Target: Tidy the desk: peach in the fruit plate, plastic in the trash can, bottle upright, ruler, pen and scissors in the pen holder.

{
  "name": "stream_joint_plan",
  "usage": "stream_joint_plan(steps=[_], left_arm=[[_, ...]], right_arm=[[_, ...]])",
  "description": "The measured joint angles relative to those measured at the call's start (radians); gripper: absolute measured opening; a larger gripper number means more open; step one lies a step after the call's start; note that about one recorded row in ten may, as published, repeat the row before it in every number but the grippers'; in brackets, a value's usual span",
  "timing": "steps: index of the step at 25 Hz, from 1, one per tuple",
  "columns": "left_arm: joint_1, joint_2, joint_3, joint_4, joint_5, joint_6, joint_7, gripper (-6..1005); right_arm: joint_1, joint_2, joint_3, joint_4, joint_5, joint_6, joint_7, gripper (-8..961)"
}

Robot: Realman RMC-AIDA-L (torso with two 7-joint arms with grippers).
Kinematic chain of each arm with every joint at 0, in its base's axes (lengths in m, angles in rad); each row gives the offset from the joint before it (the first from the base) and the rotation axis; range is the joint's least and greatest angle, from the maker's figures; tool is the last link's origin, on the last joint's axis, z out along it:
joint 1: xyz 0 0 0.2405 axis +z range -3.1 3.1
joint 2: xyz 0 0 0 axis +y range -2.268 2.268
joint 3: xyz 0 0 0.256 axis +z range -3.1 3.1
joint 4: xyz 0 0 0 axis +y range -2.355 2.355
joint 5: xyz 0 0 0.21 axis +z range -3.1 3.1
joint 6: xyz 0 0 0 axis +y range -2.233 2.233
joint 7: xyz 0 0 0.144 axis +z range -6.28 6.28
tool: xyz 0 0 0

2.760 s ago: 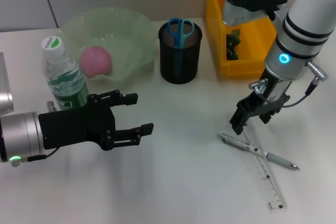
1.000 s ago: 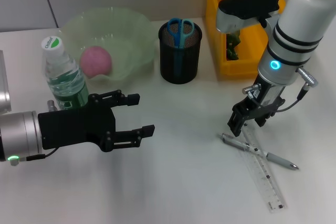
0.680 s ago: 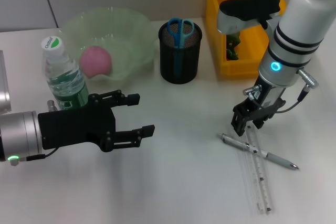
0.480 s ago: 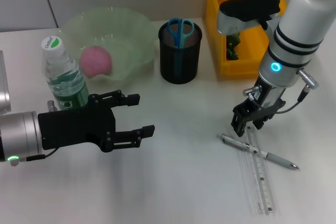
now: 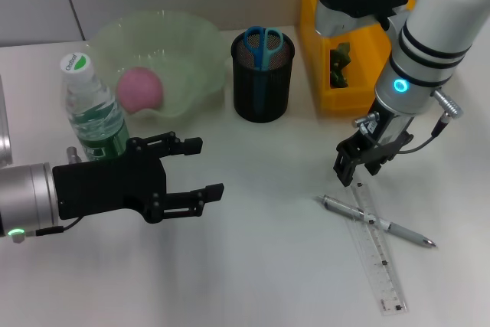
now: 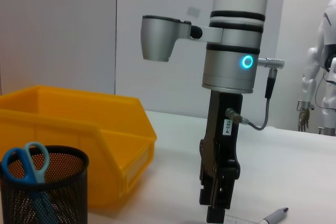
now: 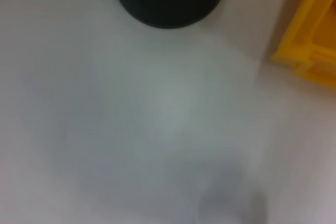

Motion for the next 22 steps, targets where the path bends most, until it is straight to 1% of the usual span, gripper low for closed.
stream_joint_plan(steps=[6, 10, 22], left_arm=[[0.0, 0.0, 0.0, 0.002, 0.0, 0.002, 0.0, 769], [0.0, 0.0, 0.0, 0.003, 0.001, 0.007, 0.0, 769], [0.002, 0.0, 0.0, 0.014, 0.004, 0.017, 0.0, 769]], right_arm=[[-0.003, 0.001, 0.013, -0.026, 0.005, -0.045, 0.0, 485], [-0.02, 0.002, 0.05, -0.037, 0.007, -0.069, 0.001, 485], [-0.051, 0.003, 0.078, -0.028, 0.003, -0.054, 0.005, 485]])
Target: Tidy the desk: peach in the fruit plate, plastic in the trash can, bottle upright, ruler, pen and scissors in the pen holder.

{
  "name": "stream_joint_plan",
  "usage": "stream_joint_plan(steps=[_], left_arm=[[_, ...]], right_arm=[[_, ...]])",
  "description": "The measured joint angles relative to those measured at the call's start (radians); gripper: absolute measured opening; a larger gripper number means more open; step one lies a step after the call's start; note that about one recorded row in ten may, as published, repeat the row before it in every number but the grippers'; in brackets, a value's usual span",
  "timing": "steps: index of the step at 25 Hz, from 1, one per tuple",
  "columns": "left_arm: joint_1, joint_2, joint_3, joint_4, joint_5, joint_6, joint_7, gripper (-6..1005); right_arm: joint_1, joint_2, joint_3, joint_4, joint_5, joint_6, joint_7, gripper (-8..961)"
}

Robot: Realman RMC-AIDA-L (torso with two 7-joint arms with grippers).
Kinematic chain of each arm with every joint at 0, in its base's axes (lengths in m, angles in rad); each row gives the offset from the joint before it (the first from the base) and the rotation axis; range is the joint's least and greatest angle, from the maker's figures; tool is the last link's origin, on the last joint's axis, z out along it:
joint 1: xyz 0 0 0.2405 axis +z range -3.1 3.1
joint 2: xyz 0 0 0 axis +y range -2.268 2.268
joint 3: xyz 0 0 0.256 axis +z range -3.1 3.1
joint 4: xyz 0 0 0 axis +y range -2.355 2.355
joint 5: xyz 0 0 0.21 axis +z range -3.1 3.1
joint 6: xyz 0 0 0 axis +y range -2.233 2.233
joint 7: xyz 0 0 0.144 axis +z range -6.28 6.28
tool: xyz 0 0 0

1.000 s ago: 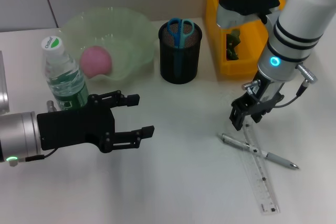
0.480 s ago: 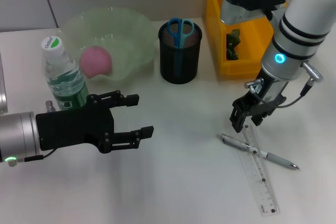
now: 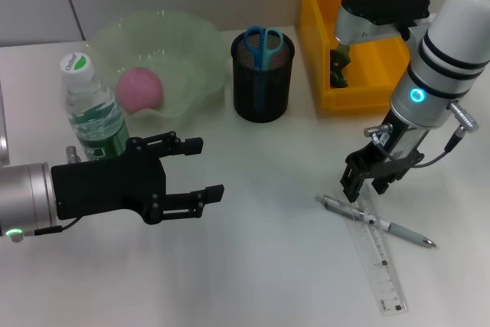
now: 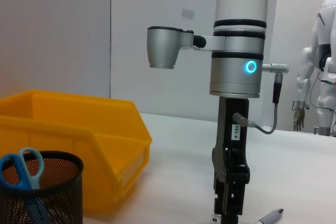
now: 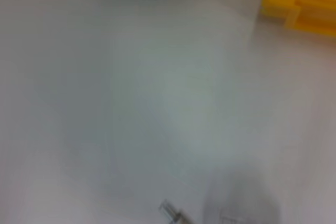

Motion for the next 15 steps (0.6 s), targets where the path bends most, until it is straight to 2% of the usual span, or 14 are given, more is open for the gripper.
stream_joint_plan(steps=[15], left_arm=[[0.0, 0.002, 0.0, 0.011, 0.001, 0.008, 0.0, 768]], right_arm=[[0.004, 0.0, 0.001, 0.04, 0.028, 0.047, 0.0, 484]])
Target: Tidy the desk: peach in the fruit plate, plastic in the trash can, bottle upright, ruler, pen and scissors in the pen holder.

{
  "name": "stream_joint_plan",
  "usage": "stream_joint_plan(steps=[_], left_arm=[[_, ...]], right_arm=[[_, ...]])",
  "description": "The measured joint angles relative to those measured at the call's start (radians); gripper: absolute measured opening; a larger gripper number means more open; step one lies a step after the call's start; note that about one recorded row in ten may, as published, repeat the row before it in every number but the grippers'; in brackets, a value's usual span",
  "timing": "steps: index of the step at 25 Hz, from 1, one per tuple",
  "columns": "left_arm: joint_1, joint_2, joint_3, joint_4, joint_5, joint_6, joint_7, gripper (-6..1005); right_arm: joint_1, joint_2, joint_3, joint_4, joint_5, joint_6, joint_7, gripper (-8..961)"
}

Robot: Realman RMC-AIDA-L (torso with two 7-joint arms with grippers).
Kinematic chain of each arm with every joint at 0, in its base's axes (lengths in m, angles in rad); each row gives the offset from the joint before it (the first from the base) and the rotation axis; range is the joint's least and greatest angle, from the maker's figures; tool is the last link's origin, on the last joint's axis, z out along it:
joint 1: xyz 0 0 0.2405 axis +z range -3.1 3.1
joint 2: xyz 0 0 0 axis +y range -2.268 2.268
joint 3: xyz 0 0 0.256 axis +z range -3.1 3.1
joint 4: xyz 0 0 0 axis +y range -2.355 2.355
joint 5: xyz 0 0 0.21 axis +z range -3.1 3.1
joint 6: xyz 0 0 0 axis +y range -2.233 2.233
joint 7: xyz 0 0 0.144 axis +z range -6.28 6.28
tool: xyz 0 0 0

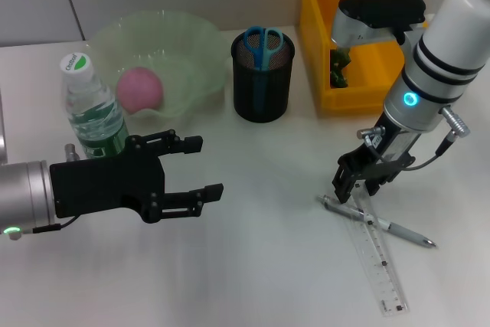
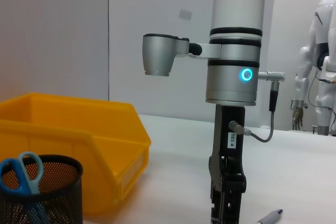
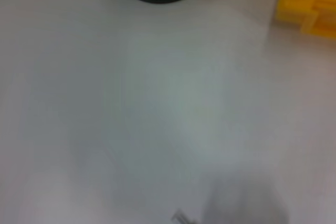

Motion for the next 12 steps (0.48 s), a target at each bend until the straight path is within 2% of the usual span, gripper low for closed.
stream_joint_plan(steps=[12], left_arm=[[0.001, 0.001, 0.0, 0.003, 0.0, 0.003, 0.001, 767]], right_arm=[[0.003, 0.0, -0.011, 0.012, -0.002, 0.024, 0.0, 485]])
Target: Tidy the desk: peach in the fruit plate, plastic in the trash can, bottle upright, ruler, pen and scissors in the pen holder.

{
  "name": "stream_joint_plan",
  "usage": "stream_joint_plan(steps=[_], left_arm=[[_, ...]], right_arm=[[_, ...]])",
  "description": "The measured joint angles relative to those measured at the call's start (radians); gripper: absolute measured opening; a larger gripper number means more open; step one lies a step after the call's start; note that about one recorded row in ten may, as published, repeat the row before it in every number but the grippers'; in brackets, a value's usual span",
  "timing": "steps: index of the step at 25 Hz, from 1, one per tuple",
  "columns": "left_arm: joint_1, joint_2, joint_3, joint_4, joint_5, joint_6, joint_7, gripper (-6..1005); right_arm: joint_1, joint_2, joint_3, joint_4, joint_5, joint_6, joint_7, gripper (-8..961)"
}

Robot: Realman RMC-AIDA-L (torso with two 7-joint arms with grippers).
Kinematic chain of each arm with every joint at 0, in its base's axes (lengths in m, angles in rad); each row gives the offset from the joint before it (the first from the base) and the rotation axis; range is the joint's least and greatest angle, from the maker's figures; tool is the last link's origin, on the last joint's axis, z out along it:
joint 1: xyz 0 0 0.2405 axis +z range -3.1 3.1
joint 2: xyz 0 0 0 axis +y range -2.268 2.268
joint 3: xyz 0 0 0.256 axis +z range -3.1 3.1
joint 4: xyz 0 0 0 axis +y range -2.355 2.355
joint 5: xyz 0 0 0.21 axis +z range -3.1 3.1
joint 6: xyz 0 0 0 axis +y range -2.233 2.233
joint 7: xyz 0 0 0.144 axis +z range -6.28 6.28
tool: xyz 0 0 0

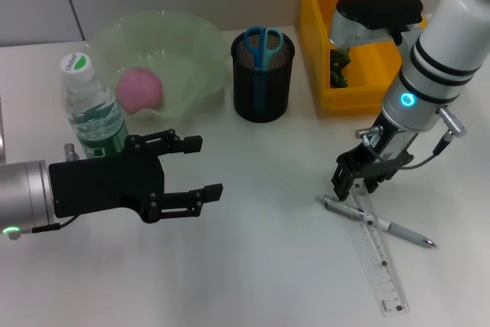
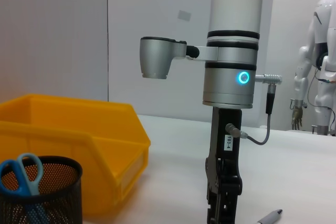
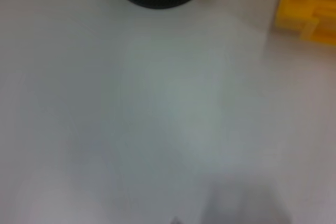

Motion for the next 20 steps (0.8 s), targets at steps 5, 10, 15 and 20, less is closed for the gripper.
stream_joint_plan(steps=[5, 10, 15, 20], left_arm=[[0.0, 0.0, 0.0, 0.002, 0.0, 0.002, 0.0, 767], [0.001, 0.0, 0.0, 0.002, 0.001, 0.002, 0.0, 767], [0.001, 0.0, 0.0, 0.002, 0.001, 0.002, 0.0, 767], [0.002, 0.0, 0.0, 0.002, 0.002, 0.002, 0.001, 767]], right_arm=[[0.004, 0.0, -0.002, 0.002, -0.005, 0.001, 0.0, 484], [0.007, 0.0, -0.002, 0.016, -0.005, 0.001, 0.0, 484], [0.011, 0.0, -0.003, 0.02, -0.006, 0.001, -0.001, 485], [0.013, 0.0, -0.008, 0.025, -0.006, 0.006, -0.002, 441]])
